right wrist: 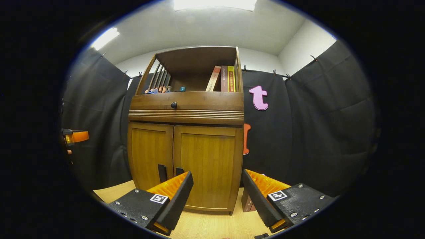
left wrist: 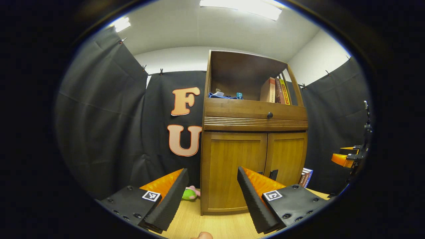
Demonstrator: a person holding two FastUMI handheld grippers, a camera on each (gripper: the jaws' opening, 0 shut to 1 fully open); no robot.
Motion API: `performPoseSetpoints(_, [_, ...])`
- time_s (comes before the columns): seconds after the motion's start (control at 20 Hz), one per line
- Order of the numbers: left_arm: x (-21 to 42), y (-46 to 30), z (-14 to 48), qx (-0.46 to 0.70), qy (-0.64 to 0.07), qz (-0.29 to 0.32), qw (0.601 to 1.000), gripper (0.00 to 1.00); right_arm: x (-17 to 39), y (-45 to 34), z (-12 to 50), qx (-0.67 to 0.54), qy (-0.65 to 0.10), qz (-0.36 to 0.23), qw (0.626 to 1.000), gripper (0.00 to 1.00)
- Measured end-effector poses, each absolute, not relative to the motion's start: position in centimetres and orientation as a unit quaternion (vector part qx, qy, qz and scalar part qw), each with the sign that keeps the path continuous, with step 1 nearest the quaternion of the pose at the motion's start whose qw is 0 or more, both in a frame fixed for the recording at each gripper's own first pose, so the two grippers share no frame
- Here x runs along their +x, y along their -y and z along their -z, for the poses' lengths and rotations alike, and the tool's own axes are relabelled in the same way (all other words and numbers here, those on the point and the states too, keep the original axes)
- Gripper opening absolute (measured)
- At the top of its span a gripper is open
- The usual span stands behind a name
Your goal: Open the right door of the double-door shoe cabinet with the right hand, and open the left door with the left hand.
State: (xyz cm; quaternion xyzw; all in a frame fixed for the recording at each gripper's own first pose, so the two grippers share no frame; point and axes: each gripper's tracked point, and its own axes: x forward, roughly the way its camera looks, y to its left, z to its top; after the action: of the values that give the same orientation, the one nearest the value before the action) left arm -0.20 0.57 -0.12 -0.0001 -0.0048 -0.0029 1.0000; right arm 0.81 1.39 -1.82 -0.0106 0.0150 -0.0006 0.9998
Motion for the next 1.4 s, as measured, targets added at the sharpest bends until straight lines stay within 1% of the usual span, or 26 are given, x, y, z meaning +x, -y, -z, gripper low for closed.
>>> performPoseSetpoints(0.15, [-0.1, -0.8, 0.3, -0.003, 0.003, 0.003, 1.0, 0.95, 0.8, -2.4, 3.2, -0.014, -0.025, -0.008, 1.0, 0.94])
performPoseSetpoints(0.2, [0.0, -0.8, 0.4, -0.004, 0.003, 0.004, 1.0, 0.96, 1.0, -2.9, 3.6, -0.014, -0.028, -0.012, 0.999, 0.94])
performPoseSetpoints(0.35, [0.1, -1.1, 0.6, -0.006, 0.0, 0.002, 1.0, 0.95, 2.3, -4.4, 4.6, -0.016, -0.03, -0.021, 0.999, 0.94])
performPoseSetpoints(0.55, [0.0, -1.2, 0.7, -0.003, -0.001, -0.002, 1.0, 0.95, 4.7, -5.9, 7.0, -0.038, -0.035, -0.016, 0.999, 0.94])
performPoseSetpoints(0.9, [-0.3, -1.5, 0.8, -0.003, -0.001, -0.003, 1.0, 0.95, 10.4, -11.0, 12.1, -0.039, -0.05, -0.039, 0.997, 0.92])
performPoseSetpoints(1.2, [-0.4, -2.6, 1.5, -0.001, -0.007, -0.015, 1.0, 0.95, 16.3, -13.2, 15.7, -0.061, -0.047, -0.021, 0.997, 0.92])
performPoseSetpoints(1.4, [-0.8, -3.5, 1.8, 0.002, -0.009, -0.021, 1.0, 0.95, 19.6, -14.5, 18.9, -0.041, -0.075, -0.017, 0.996, 0.92])
